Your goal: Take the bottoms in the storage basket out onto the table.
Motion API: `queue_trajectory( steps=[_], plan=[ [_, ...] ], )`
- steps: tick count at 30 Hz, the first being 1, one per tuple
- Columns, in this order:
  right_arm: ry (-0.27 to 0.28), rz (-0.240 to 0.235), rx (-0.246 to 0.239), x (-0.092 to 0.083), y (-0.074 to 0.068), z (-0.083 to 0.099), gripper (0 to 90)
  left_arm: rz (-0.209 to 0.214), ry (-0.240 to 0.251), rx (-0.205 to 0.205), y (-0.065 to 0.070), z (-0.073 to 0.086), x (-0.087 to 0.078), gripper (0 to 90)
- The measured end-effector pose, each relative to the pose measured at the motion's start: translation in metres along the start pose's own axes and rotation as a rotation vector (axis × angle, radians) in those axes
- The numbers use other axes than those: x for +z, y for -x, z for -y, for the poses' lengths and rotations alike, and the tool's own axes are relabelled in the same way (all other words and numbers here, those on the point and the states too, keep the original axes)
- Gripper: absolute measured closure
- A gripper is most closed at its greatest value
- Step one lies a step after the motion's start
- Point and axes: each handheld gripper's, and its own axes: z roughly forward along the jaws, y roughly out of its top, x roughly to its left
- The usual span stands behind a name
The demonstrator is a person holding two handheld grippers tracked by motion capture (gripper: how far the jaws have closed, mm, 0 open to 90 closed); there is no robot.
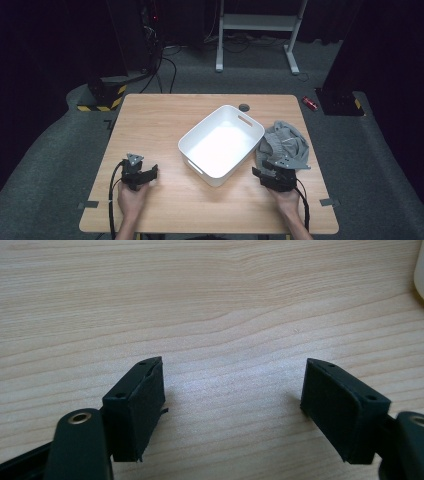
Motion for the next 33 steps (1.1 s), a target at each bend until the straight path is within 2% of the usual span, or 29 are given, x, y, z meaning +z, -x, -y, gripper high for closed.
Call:
queue_trajectory(
  steps=[16,26,33],
  plan=[
    [-0.078,-0.017,-0.031,0.022,-0.008,0.005,45.2,0.000,0.000,0.000,0.000,0.000,0.000,25.5],
    [-0.140,0.011,-0.053,0.035,-0.007,0.012,45.2,0.000,0.000,0.000,0.000,0.000,0.000,25.5],
    [-0.160,0.033,-0.090,0.036,-0.010,0.012,44.8,0.000,0.001,-0.002,0.000,0.000,0.000,25.5]
  ],
)
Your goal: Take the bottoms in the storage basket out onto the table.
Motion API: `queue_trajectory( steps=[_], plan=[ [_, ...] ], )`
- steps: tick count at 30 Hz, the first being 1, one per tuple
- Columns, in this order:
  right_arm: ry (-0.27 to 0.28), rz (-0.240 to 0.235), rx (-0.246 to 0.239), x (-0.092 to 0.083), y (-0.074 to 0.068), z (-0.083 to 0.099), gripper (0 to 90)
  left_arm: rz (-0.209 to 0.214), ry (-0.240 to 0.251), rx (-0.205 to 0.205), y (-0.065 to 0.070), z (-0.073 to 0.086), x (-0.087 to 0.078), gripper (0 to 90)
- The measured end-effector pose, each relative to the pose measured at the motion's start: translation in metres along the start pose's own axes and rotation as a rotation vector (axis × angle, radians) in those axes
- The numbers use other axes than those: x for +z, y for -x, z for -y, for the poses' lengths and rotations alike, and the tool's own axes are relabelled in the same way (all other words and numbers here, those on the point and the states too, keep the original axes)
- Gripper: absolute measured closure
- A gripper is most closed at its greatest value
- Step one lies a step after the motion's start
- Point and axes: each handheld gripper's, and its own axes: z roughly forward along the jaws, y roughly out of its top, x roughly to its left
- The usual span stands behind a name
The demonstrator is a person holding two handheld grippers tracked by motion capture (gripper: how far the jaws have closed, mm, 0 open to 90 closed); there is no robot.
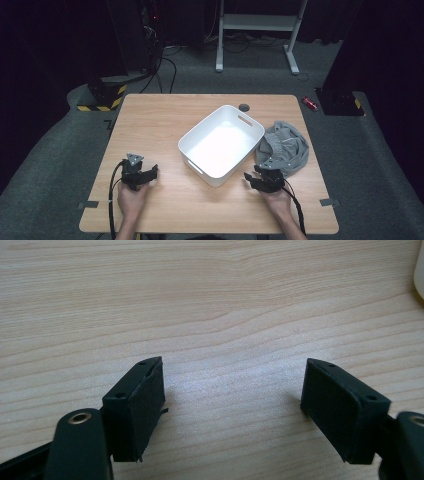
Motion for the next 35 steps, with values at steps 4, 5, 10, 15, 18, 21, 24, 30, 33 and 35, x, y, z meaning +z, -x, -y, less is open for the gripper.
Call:
queue_trajectory(
  steps=[4,5,10,15,18,21,24,30,33,35],
  plan=[
    [-0.033,0.012,-0.013,0.0032,-0.0014,-0.0013,43.5,0.000,0.000,0.002,-0.0001,0.0000,0.0000,25.5],
    [-0.043,0.018,-0.018,0.0037,-0.0025,-0.0017,43.4,0.000,0.000,0.000,0.0000,0.0000,0.0000,25.5],
    [-0.052,0.025,-0.037,0.0047,-0.0043,-0.0018,43.0,0.000,0.000,0.002,-0.0001,0.0000,-0.0001,25.5],
    [-0.059,0.036,-0.069,0.0054,-0.0067,-0.0019,40.8,0.000,0.000,0.002,-0.0001,0.0001,-0.0001,25.5],
    [-0.061,0.033,-0.075,0.0056,-0.0072,-0.0019,39.4,-0.001,-0.001,0.004,-0.0001,0.0002,-0.0003,25.5],
    [-0.064,0.030,-0.079,0.0056,-0.0074,-0.0019,37.6,-0.001,-0.001,0.002,0.0001,0.0004,-0.0005,25.4],
    [-0.064,0.031,-0.078,0.0056,-0.0076,-0.0018,36.9,-0.001,-0.001,0.002,0.0002,0.0005,-0.0006,25.4],
    [-0.065,0.030,-0.077,0.0056,-0.0075,-0.0018,36.5,-0.001,-0.002,0.001,0.0003,0.0004,-0.0007,25.4],
    [-0.066,0.028,-0.075,0.0055,-0.0076,-0.0018,36.4,-0.001,-0.001,0.001,0.0003,0.0005,-0.0006,25.4],
    [-0.066,0.028,-0.077,0.0055,-0.0075,-0.0018,36.1,-0.001,-0.001,0.001,0.0003,0.0005,-0.0006,25.4]
  ],
)
